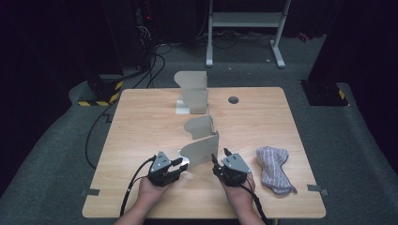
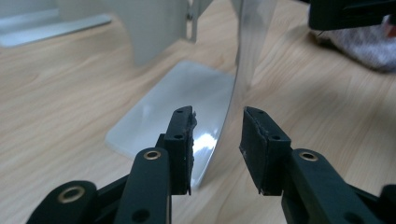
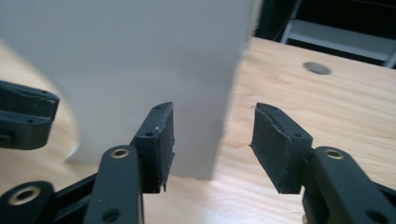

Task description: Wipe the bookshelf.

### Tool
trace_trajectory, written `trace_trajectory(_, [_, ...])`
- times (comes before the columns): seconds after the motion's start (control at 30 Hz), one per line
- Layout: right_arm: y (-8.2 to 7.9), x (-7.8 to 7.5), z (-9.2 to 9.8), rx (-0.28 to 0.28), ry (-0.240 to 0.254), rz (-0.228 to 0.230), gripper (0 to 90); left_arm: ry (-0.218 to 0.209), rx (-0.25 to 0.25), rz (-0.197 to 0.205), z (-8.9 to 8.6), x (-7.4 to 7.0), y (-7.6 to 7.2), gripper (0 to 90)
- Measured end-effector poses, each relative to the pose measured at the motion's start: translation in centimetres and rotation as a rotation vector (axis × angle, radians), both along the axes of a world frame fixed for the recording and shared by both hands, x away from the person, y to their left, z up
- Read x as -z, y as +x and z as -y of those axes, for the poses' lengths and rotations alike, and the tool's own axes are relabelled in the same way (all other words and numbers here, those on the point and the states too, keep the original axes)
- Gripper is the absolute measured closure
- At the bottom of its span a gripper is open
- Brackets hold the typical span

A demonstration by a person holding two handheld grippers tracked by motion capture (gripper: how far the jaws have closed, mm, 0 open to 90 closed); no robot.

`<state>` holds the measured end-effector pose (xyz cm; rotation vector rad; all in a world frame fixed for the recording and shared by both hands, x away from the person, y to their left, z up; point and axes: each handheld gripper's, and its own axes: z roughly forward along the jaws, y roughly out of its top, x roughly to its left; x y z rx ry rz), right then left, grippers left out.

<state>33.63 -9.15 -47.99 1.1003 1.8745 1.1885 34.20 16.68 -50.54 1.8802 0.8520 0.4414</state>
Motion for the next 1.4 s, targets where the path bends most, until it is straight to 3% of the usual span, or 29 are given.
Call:
trace_trajectory(0.1, [0.9,-0.7,0.8,0.038,0.010,0.030,55.4,-0.024,0.005,0.013,0.7,0.0,0.2,67.3])
trace_trajectory(0.2, [2.3,-1.4,1.4,0.097,0.020,0.061,58.6,-0.022,0.011,0.023,1.1,0.0,0.2,72.9])
trace_trajectory(0.27, [3.2,-1.9,1.4,0.108,0.024,0.053,59.5,-0.015,0.015,0.024,1.3,0.0,0.2,77.1])
trace_trajectory(0.53, [4.6,-2.2,-1.3,0.041,0.000,0.006,78.3,0.004,0.017,0.043,1.0,0.0,-0.8,85.0])
trace_trajectory(0.77, [5.2,-2.4,-5.0,-0.023,-0.030,0.008,85.5,-0.017,-0.040,0.041,-1.5,0.2,-2.2,85.7])
trace_trajectory(1.0, [5.9,-2.3,-8.3,-0.083,-0.049,0.005,86.8,-0.024,-0.094,0.036,-3.7,0.3,-3.1,86.2])
trace_trajectory(1.23, [6.1,-2.1,-9.0,-0.092,-0.072,0.002,85.6,-0.014,-0.092,0.043,-3.5,0.3,-3.5,87.4])
trace_trajectory(1.4, [6.0,-2.3,-6.6,-0.065,-0.051,-0.001,61.9,-0.007,-0.072,0.047,-2.3,0.3,-3.1,87.5])
